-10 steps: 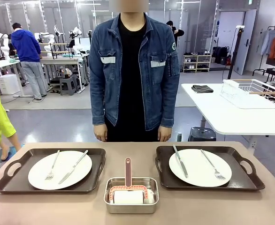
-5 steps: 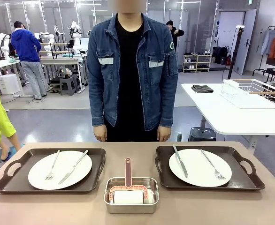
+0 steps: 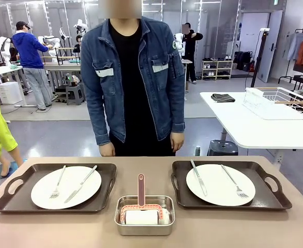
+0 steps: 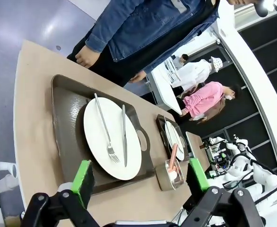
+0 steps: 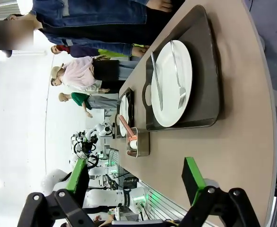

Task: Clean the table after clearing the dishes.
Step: When the left (or right) Handle tray is removed, use the left hand (or right hand) to clean the left (or right) side of the table with the Lint Roller.

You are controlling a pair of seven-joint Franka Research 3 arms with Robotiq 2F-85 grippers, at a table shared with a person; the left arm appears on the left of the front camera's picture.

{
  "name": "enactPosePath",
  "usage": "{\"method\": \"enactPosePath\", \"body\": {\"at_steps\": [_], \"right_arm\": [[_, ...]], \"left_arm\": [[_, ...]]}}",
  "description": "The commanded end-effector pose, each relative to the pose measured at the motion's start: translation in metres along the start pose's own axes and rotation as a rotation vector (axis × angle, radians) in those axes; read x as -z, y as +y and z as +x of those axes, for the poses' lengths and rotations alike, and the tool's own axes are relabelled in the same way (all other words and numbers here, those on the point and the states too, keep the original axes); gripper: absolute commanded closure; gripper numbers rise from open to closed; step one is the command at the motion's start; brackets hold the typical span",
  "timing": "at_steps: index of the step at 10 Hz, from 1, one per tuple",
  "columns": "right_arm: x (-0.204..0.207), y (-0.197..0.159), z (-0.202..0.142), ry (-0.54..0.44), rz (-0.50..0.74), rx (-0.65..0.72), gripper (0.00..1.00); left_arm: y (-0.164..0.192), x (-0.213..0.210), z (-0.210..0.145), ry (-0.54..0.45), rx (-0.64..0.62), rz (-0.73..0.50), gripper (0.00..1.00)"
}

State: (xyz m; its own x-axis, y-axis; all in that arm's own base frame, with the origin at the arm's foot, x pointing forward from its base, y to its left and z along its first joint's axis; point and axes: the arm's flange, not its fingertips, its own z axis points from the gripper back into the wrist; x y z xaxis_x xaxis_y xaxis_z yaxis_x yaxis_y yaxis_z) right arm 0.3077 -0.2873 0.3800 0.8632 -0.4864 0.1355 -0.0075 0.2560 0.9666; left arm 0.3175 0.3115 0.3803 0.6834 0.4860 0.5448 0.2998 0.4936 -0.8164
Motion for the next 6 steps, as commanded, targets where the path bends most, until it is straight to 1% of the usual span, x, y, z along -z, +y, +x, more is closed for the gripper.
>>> {"method": "enactPosePath", "body": {"at_steps": [1, 6], "right_arm": [[0.0004, 0.0007, -0.0015, -0.008, 0.014, -0.018, 0.0], [0.0004, 0.0007, -0.0015, -0.008, 0.014, -0.018, 0.0]], "left_arm": [[0.001, -0.0044, -0.0011, -0.007, 0.015, -0.014, 0.0], [0.001, -0.0044, -0.0011, -0.007, 0.015, -0.014, 0.0]]}}
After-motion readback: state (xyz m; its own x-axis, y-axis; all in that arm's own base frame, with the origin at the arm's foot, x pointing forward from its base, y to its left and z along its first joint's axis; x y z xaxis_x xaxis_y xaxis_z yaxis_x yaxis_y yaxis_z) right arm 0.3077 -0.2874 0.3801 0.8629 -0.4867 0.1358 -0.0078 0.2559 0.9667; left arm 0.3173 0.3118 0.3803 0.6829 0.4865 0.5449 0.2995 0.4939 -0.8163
